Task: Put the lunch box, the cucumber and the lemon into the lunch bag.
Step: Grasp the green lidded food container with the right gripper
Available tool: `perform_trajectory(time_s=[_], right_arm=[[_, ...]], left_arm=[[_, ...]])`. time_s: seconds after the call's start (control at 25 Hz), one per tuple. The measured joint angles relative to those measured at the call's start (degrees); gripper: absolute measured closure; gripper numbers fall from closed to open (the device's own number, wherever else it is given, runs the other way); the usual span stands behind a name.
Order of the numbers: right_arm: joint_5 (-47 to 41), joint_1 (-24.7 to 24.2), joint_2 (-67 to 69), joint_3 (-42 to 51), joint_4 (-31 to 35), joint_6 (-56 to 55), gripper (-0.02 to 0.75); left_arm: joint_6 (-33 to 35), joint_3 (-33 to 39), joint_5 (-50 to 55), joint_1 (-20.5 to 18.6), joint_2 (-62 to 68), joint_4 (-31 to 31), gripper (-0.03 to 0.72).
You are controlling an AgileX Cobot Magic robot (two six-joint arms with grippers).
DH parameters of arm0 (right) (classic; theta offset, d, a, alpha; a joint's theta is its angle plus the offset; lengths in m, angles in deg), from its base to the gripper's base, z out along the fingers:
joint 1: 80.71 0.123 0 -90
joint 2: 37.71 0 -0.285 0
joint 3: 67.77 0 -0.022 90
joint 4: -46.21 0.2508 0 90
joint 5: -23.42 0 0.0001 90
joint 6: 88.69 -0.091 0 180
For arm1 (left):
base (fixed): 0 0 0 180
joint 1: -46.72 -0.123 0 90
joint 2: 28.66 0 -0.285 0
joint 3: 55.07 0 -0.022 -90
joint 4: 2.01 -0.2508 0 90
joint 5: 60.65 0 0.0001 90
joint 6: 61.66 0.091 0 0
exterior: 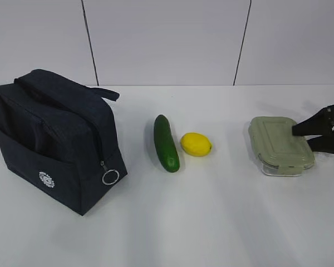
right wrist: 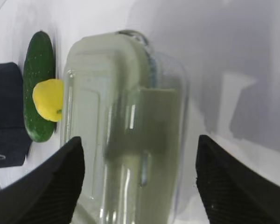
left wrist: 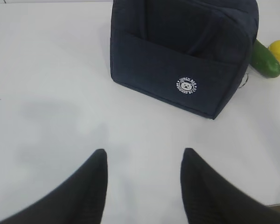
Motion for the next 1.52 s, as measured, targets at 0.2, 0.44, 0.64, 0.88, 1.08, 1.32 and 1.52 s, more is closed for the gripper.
perform_trajectory(time_s=[0.2, 0.44, 0.64, 0.88, 1.08, 1.32, 1.52], right_arm=[[0.00, 1.21, 0.00, -0.13, -0.55, 0.00, 0.172], [0.00, 1.21, 0.00, -1.10, -1.30, 0.00, 0.172], [0.00, 1.21, 0.00, -1.10, -3.22, -0.10, 0.172], [0.00, 1.25, 0.00, -1.66, -3.35, -0.10, 0.172], [0.00, 2.88, 0.00, -2.62, -3.68, -0.29, 0.172], [0.00, 3.81, 0.05, -2.71, -4.70, -0.76, 0.172], [-0.05, 3.81, 0.76, -2.71, -4.74, -1.58, 0.172]], left_arm=[[0.00, 0.00, 0.00, 0.00, 0.00, 0.00, 0.319], [-0.09, 0.00, 0.00, 0.00, 0.00, 0.00, 0.319], [-0.09, 0.00, 0.00, 0.00, 0.00, 0.00, 0.319], [-0.09, 0.00, 0.00, 0.00, 0.00, 0.00, 0.319], [-0.09, 0.00, 0.00, 0.00, 0.00, 0.00, 0.319], [-0.09, 0.00, 0.00, 0.00, 0.00, 0.00, 0.319], [-0.09, 0.00, 0.00, 0.00, 0.00, 0.00, 0.319]])
